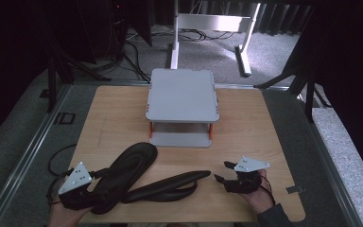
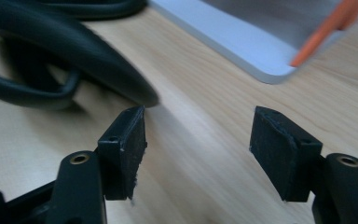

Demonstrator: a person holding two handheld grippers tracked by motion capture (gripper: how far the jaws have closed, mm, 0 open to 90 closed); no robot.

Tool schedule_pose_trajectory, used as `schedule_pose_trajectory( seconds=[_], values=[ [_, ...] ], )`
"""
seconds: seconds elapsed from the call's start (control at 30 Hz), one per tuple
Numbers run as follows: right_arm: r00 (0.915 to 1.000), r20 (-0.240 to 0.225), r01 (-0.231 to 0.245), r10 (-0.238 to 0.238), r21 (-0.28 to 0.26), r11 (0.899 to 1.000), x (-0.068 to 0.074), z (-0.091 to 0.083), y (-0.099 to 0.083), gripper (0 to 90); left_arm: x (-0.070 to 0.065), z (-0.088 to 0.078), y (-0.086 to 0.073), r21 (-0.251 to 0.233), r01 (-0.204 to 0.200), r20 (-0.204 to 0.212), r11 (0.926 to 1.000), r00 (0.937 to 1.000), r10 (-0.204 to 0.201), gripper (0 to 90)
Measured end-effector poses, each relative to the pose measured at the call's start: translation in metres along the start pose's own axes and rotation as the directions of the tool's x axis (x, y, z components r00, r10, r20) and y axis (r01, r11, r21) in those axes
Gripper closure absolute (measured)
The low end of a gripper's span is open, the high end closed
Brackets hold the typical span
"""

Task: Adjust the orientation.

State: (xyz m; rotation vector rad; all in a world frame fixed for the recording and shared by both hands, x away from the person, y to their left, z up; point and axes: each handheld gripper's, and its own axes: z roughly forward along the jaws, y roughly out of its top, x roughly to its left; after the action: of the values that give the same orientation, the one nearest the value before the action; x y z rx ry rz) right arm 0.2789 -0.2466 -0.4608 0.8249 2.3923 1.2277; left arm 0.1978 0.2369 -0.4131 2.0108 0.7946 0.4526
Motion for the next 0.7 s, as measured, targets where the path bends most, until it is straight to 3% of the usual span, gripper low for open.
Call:
schedule_pose_trajectory(
  seconds=[0.17, 0.3, 0.5, 0.63, 0.7],
  values=[
    [0.9972, -0.063, 0.042, -0.042, -0.006, 0.999, 0.005, 0.009, 0.006, 33.2, -0.016, 0.001, -0.005, 0.032, -0.037, 0.06, 0.9988, 0.9976, 0.035, 40.3],
    [0.9912, -0.124, 0.044, -0.046, -0.02, 0.999, 0.006, 0.017, 0.008, 33.3, -0.026, 0.006, -0.011, 0.053, -0.061, 0.103, 0.9968, 0.9932, 0.055, 38.6],
    [0.9798, -0.184, 0.078, -0.079, -0.014, 0.997, 0.008, 0.032, 0.012, 35.7, -0.033, 0.015, -0.016, 0.085, -0.075, 0.115, 0.9935, 0.9913, 0.065, 38.0],
    [0.969, -0.233, 0.077, -0.083, -0.034, 0.996, 0.006, 0.041, 0.017, 43.8, -0.035, 0.029, -0.016, 0.133, -0.097, 0.128, 0.9864, 0.9885, 0.08, 42.2],
    [0.9644, -0.252, 0.07, -0.081, -0.052, 0.996, 0.004, 0.042, 0.019, 49.7, -0.036, 0.035, -0.015, 0.157, -0.105, 0.116, 0.982, 0.9894, 0.088, 46.2]
  ],
)
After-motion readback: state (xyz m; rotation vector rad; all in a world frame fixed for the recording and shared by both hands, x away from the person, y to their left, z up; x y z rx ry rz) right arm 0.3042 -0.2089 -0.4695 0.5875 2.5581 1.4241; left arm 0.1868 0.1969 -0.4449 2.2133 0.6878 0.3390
